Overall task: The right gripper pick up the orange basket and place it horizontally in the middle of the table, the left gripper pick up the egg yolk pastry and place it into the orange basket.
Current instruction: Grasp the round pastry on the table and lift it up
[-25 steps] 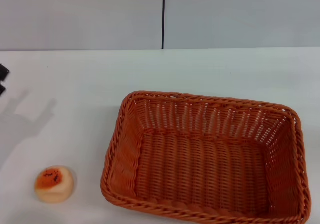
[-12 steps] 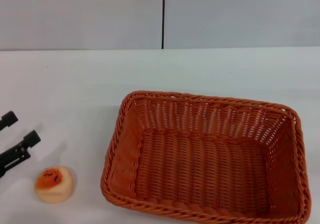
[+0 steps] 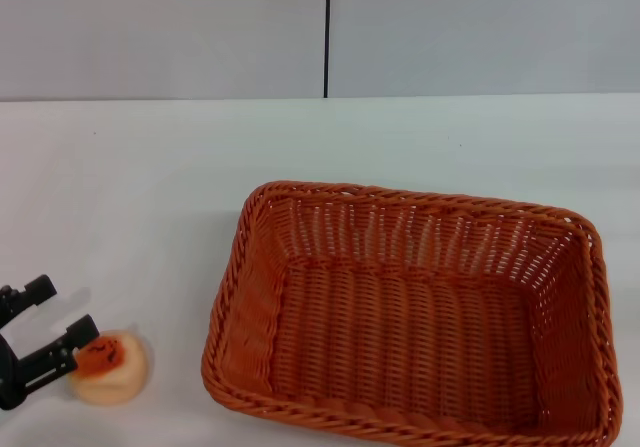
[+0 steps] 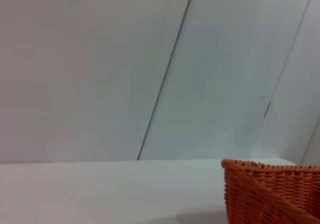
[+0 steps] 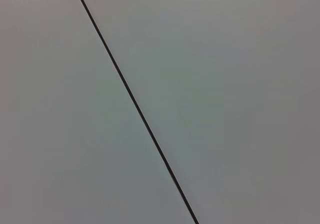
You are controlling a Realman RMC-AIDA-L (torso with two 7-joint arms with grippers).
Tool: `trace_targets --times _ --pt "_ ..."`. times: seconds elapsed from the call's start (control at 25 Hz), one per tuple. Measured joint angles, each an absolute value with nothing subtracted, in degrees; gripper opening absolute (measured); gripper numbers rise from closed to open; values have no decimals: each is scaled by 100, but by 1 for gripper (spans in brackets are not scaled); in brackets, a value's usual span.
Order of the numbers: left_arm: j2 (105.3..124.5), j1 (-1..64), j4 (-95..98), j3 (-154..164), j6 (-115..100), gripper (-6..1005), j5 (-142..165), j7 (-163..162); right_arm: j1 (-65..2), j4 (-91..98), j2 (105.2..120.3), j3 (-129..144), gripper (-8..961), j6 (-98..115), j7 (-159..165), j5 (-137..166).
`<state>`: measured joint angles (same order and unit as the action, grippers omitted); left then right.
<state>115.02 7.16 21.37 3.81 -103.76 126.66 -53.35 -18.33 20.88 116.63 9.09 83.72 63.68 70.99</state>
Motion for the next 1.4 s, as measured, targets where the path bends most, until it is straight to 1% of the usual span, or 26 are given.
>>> trace_targets --times 0.32,0.8,1.4 --pt "11531 649 2139 385 -10253 860 12904 -5344 -1934 2083 11679 905 387 8261 6366 7093" --pt "11625 701 2142 387 -9777 859 13253 -5328 -2021 2066 11680 963 387 8055 6153 7125" --pt "11628 708 2145 472 -9737 860 13322 -5361 -2151 1836 11673 905 387 8030 5770 7094"
